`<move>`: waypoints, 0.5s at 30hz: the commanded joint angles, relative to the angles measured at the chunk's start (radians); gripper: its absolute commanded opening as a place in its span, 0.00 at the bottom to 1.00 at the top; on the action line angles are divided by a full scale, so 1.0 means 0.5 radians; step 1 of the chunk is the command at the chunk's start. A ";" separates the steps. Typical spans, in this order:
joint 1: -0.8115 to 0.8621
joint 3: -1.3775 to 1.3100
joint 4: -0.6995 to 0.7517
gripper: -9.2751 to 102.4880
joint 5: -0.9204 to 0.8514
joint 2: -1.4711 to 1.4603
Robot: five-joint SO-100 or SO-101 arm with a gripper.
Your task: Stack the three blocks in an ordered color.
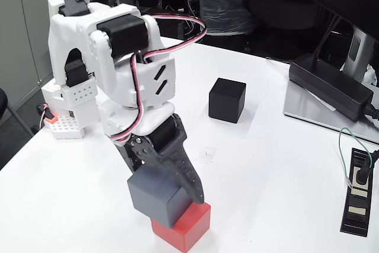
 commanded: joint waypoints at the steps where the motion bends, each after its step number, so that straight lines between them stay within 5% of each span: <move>1: -0.015 -0.046 0.009 0.44 -0.028 0.160; 15: -0.436 -0.006 0.015 0.44 0.009 0.512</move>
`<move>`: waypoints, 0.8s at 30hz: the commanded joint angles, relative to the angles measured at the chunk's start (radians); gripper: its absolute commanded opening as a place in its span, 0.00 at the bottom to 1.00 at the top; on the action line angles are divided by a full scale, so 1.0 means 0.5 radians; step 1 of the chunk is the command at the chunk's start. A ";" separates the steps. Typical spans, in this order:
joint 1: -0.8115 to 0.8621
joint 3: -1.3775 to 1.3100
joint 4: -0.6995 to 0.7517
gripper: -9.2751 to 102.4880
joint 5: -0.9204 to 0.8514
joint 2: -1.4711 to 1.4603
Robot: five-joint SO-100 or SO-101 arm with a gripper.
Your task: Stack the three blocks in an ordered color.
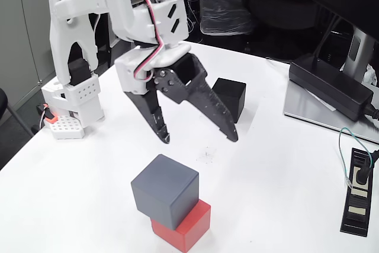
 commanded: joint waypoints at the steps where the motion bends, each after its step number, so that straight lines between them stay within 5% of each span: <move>1: -0.141 0.000 0.015 0.44 0.009 0.123; 9: -0.690 0.316 0.015 0.44 0.089 0.199; 24: -1.718 0.614 -0.015 0.44 1.062 0.178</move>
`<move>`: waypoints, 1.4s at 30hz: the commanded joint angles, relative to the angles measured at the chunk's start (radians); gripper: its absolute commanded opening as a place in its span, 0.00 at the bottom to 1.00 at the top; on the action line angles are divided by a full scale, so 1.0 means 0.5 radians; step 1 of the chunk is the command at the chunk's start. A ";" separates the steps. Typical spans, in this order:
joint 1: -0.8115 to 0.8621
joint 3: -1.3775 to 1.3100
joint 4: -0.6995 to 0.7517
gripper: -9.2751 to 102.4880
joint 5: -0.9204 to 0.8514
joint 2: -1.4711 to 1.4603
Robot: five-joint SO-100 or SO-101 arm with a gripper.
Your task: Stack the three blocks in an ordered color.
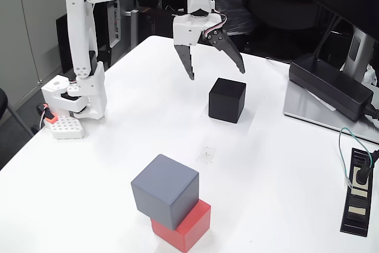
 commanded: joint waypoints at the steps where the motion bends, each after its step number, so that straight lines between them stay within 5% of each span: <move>1: -0.123 -0.006 -0.015 0.44 0.282 0.064; 8: -0.202 -0.012 -0.132 0.44 0.577 -0.052; 33: -0.184 -0.018 -0.604 0.44 0.598 -0.669; 42: -0.181 -0.018 -0.598 0.29 0.580 -0.672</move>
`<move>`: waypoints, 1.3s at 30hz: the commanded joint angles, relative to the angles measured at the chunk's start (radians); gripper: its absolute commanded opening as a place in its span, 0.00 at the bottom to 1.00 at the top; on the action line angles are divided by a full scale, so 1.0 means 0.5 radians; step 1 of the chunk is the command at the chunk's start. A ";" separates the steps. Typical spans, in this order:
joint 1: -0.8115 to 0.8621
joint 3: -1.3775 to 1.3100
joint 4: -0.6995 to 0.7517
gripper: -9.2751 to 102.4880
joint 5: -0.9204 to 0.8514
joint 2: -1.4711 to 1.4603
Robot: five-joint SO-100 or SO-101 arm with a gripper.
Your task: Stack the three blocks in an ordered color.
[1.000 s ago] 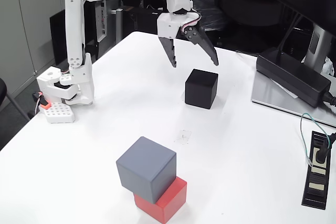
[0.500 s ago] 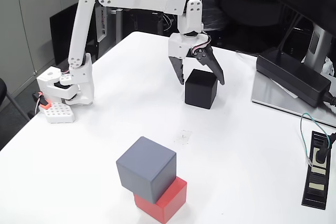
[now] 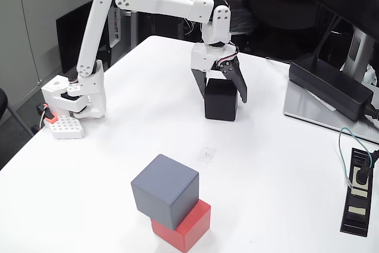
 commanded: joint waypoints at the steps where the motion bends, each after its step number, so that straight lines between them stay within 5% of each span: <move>1: 0.015 -0.012 -0.006 0.27 0.000 0.009; 12: 0.015 -0.012 0.012 0.08 -0.009 0.028; 28: 0.043 -0.236 0.402 0.07 -0.015 0.638; 39: 0.506 -0.614 0.604 0.07 -0.261 0.684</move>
